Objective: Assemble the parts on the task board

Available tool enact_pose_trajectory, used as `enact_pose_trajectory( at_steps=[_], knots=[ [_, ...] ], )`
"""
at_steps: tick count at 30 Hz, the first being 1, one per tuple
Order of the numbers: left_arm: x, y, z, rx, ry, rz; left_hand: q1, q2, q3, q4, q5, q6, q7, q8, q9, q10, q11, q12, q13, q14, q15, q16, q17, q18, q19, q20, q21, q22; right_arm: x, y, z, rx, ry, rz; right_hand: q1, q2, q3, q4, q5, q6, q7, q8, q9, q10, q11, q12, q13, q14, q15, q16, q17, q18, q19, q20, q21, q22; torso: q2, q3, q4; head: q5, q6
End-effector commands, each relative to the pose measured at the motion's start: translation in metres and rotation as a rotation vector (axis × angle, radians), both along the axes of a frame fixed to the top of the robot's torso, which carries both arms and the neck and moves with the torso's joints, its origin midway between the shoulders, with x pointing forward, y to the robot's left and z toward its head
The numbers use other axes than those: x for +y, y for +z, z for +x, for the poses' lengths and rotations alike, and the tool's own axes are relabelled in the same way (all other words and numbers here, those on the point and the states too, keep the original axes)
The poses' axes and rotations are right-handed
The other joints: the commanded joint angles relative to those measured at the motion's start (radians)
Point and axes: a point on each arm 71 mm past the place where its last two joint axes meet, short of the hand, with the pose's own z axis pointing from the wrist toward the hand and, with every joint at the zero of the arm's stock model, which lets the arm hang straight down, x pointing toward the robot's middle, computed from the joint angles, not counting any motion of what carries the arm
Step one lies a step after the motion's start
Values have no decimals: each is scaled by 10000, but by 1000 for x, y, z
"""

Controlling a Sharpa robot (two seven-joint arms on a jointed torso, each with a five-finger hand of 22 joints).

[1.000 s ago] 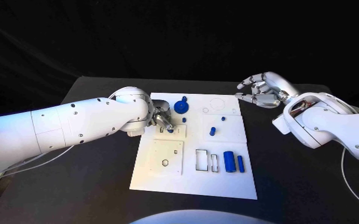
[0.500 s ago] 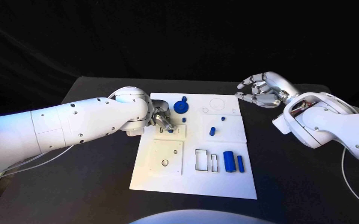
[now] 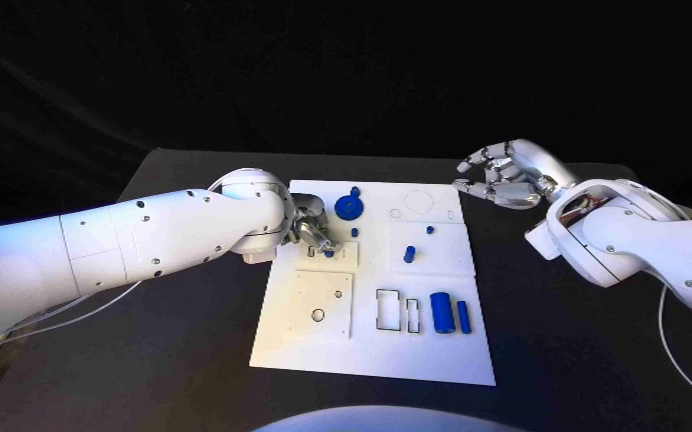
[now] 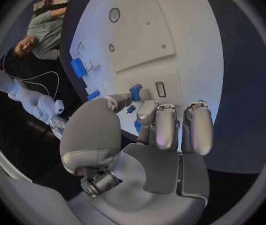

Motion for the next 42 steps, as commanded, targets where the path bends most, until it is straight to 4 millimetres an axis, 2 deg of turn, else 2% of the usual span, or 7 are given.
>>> enact_pose_trajectory(
  at_steps=[1, 5, 10, 18, 26, 34, 42],
  knots=[
    [-1, -1, -1, 74, -78, 11, -163, -9, -150, 14, 10, 36, 68, -62, 4, 12, -18, 17, -14, 434, -64, 10, 420, -74, 68, 1, 26, 169, 1, 0, 0, -104, 82, -42, -91, 11, -10, 60, 30, -15, -38, 39, 17, -55, 7, -47, -27, 488, -84, -48, 315, 89, -56, -10, -46, -33, 0, 7, 7, 13, 7],
    [0, 0, 0, 86, 29, -122, -733, 42, -745, 15, -77, 100, 92, -102, 28, 6, 3, 20, -20, 435, -50, 12, 426, -74, 69, 5, 17, 169, 0, 0, 0, -141, 72, -65, -93, 1, -24, 84, 31, -22, -37, 41, 18, -76, 8, -64, -47, 481, -84, -62, 297, 99, -86, -11, -99, -68, 2, -6, 8, -8, 10],
    [4, 1, 1, 154, 339, -420, -940, 41, -1106, 15, -80, 13, 114, -158, 53, -78, 21, -52, -132, 433, -40, 7, 423, -62, 36, 12, -12, 118, 0, 0, 1, -164, 63, -81, -56, -25, -38, 90, 24, -37, -37, 44, 19, -112, 6, -95, -83, 458, -85, -103, 220, 126, -161, -11, -225, -154, 0, -1, -7, 38, 91],
    [10, 8, 4, 476, 784, -1028, -911, 16, -1304, -4, -63, -119, 149, -245, 53, -222, 52, -184, -321, 427, -17, -3, 414, -11, -126, 26, -122, -118, -1, 0, 3, -165, 3, -108, -54, -29, -43, 97, 18, -42, -37, 44, 19, -130, 7, -110, -103, 452, -85, -113, 202, 133, -180, -11, -257, -176, 4, -6, -1, 18, 113],
    [18, 36, 13, 348, 787, -1204, -537, 30, -1628, -9, -26, -355, 267, -525, -36, -476, 155, -377, -599, 420, 65, -17, 402, 51, -335, 84, -282, -416, -3, -1, 4, -153, -63, -111, -55, -30, -50, 110, 12, -45, -36, 46, 20, -122, 8, -104, -93, 447, -85, -123, 185, 132, -179, -11, -259, -176, 2, -7, 13, 25, 150],
    [37, 65, 33, -172, 1063, -962, 313, 187, -1918, 0, 21, -1071, 864, -2178, -1144, -1184, 656, -1045, -1584, 403, 483, -27, 386, 138, -620, 394, -554, -841, -4, -1, 4, -127, -90, -118, -56, -32, -58, 126, 5, -48, -36, 49, 21, -117, 7, -101, -87, 451, -85, -119, 203, 130, -176, -12, -259, -173, 6, -2, 10, 53, 171],
    [41, 66, 50, -388, 1170, -509, 306, 224, -1981, 13, 14, -1065, 909, -2333, -1300, -1271, 700, -1139, -1739, 401, 523, -23, 386, 153, -661, 437, -591, -903, -3, -1, 4, -109, -83, -118, -56, -32, -58, 126, 5, -48, -36, 49, 21, -117, 7, -101, -87, 451, -85, -119, 203, 130, -176, -12, -259, -173, 40, -19, 3, 70, 189]
  ],
)
